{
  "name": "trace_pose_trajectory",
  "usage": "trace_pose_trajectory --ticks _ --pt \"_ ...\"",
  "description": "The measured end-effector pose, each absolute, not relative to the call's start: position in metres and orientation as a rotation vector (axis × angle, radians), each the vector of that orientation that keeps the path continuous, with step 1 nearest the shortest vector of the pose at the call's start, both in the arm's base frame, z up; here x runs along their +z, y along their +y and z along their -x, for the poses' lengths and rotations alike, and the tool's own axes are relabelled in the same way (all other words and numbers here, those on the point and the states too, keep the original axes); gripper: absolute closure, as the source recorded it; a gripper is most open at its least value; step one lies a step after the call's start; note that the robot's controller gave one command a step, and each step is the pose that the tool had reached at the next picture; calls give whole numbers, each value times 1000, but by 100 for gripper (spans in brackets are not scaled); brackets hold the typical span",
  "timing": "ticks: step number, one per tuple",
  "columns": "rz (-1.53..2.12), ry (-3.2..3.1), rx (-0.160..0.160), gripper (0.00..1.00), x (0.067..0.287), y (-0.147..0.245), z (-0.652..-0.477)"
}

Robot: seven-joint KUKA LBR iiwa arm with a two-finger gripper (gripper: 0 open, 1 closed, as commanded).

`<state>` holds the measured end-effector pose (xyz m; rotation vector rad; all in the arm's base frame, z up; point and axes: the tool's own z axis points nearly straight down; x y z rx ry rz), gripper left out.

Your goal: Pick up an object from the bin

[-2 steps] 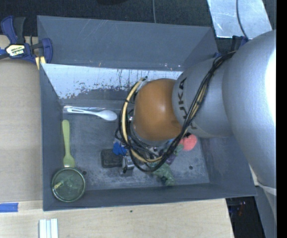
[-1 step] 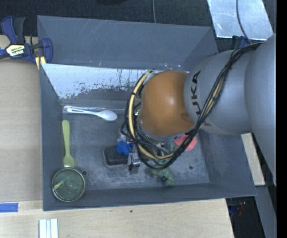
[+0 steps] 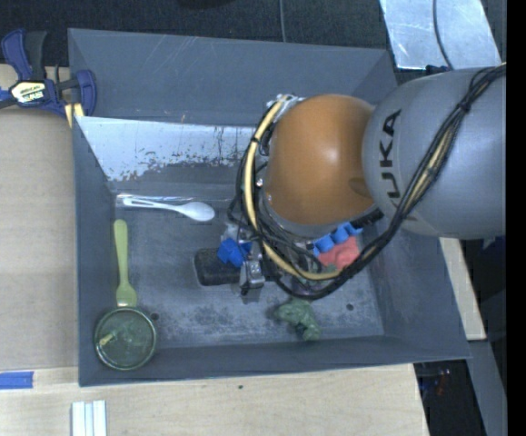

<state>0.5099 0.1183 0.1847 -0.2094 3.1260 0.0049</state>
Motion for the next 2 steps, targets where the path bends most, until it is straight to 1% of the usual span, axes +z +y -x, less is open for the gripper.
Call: trace_pose_trajectory --ticks 1,2 --pt "234 3121 4 100 169 114 -510" --pt "237 3124 4 100 224 110 -513"
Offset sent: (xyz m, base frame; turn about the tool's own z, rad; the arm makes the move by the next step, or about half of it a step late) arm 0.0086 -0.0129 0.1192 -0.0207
